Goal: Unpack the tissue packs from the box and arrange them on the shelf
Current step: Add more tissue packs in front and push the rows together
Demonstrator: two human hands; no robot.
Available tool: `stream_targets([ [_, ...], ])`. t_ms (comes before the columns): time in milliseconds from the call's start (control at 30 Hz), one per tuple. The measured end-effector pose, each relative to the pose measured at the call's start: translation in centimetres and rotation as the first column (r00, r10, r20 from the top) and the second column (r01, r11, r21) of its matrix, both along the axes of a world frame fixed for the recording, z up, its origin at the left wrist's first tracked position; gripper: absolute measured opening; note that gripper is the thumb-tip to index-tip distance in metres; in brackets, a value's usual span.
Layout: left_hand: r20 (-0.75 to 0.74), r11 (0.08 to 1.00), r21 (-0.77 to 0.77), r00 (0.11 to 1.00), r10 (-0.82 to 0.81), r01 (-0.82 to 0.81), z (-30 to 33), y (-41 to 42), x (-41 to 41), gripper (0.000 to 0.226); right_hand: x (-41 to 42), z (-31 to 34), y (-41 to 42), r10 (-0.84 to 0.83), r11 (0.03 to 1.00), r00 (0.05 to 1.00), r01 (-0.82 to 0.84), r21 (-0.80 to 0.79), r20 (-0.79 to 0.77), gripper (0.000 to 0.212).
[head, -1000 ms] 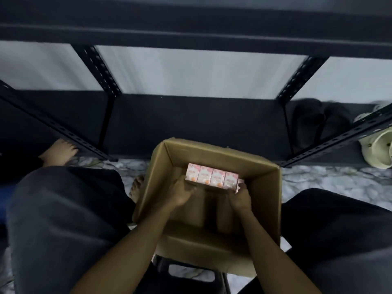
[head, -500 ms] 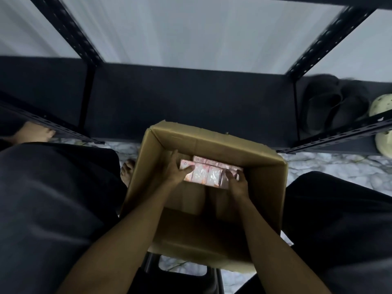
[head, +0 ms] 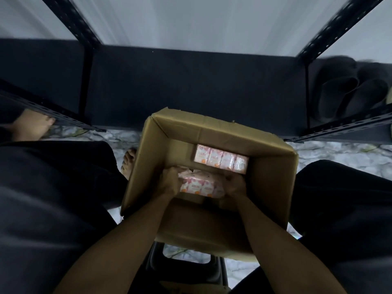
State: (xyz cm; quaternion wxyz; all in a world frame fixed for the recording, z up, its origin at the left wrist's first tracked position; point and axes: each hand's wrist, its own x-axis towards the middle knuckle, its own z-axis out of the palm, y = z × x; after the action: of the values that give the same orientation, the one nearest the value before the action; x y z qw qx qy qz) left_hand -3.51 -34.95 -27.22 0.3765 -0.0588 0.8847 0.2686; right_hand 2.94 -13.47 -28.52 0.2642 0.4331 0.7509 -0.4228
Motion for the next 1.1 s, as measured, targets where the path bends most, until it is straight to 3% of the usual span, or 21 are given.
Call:
stream_targets([
  [133,-0.033,0.997,-0.066,0.998,-0.050,0.048,0.0,0.2,-0.7,0.043,-1.9,-0.2,0.7,0.247,0.920,0.968,-0.222,0.323,-0.038,0.053],
  [333,0.044,1.000,-0.009,0.999,0.012,-0.012,-0.6,0.1,-0.8,0.039,-4.2,-1.6,2.2,0.432,0.870,0.902,-0.413,0.270,-0.014,0.065],
  [500,0.114,0.997,-0.062,0.992,0.062,-0.055,-1.9,-0.2,-0.6,0.048,-2.8,-2.5,2.8,0.552,0.760,0.797,-0.602,0.246,0.244,0.048],
  [633,0.207,0.994,-0.107,0.978,0.032,-0.010,-2.3,0.0,-0.5,0.045,-1.4,-3.1,1.7,0.574,0.759,0.788,-0.614,0.215,0.225,0.050],
  [800,0.236,0.995,-0.090,0.971,-0.026,0.049,-2.7,0.8,-0.1,0.041,-2.2,-3.7,1.7,0.507,0.828,0.853,-0.522,0.204,0.125,0.038],
  [900,0.263,0.996,-0.064,0.964,-0.046,0.065,-2.7,1.5,-0.8,0.022,-2.4,-4.3,2.1,0.546,0.795,0.809,-0.582,0.172,0.217,0.037],
  [1000,0.353,0.994,-0.045,0.933,-0.075,0.097,-3.4,1.2,-1.0,0.024,-2.5,-5.0,2.4,0.541,0.797,0.797,-0.588,0.137,0.269,0.041],
  [1100,0.496,0.993,-0.051,0.866,-0.065,0.103,-4.1,0.8,-1.0,0.030,-3.3,-5.1,2.4,0.517,0.841,0.837,-0.536,0.075,0.182,0.040],
])
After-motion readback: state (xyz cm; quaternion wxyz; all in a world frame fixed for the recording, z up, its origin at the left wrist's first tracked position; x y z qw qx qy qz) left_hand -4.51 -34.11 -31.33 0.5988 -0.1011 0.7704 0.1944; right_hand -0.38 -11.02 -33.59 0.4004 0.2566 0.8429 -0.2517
